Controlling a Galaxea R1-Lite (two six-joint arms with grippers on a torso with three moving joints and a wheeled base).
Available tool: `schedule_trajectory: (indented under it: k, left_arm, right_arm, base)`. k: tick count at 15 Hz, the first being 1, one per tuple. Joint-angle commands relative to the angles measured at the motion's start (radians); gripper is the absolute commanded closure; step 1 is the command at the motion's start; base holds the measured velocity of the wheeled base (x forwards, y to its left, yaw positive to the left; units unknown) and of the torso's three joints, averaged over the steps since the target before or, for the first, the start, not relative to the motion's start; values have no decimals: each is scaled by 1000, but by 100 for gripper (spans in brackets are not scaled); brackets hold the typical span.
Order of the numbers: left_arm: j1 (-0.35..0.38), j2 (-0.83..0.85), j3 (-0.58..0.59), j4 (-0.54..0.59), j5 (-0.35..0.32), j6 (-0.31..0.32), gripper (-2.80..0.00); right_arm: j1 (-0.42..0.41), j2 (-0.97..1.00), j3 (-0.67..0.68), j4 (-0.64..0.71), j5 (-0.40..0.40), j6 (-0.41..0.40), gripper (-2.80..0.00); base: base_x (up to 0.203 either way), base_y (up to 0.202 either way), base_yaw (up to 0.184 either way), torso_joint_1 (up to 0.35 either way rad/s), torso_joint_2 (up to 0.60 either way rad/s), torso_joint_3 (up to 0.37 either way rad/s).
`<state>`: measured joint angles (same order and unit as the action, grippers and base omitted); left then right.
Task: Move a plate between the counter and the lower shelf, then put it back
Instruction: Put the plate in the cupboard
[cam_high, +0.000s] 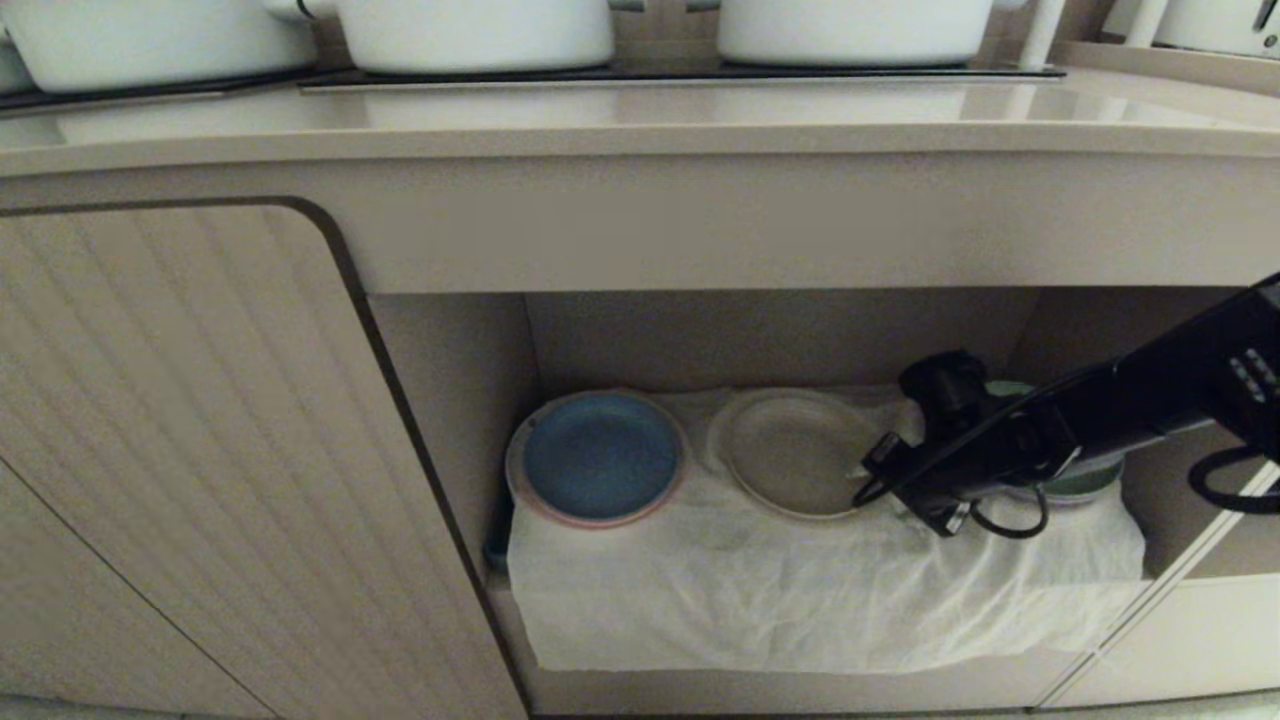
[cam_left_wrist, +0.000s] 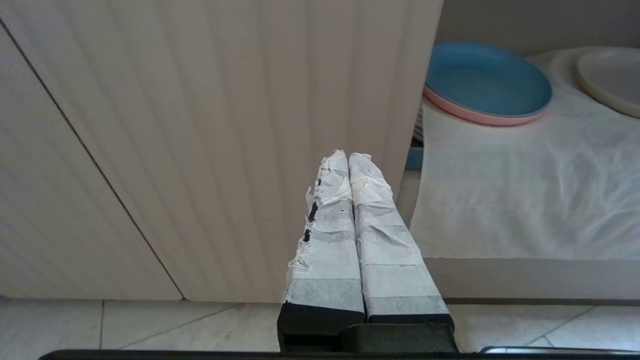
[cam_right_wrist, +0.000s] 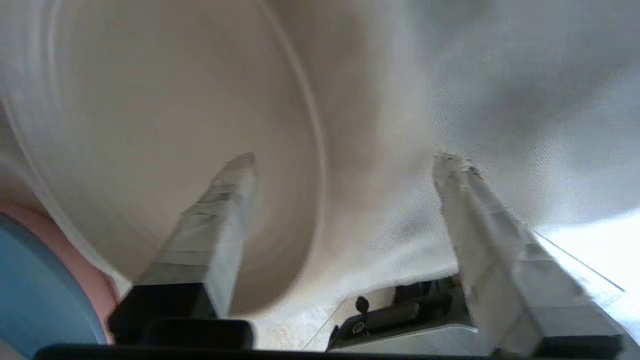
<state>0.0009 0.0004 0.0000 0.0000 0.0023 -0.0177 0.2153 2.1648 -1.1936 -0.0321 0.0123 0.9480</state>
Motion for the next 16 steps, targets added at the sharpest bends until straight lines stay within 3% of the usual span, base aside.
schedule_trajectory:
  k: [1, 13, 16]
  left_arm:
    - [-1, 0, 0, 0, 1, -1, 0]
    - [-1, 0, 0, 0, 1, -1, 0]
    - [-1, 0, 0, 0, 1, -1, 0]
  right_arm:
    - [3, -17, 2, 11, 3, 5, -280]
    - [6, -107, 40, 90, 3, -2, -280]
    - [6, -146, 96, 103, 5, -72, -280]
  base:
    - [0, 0, 0, 0, 0, 0]
    - [0, 0, 0, 0, 0, 0]
    - [0, 0, 0, 0, 0, 0]
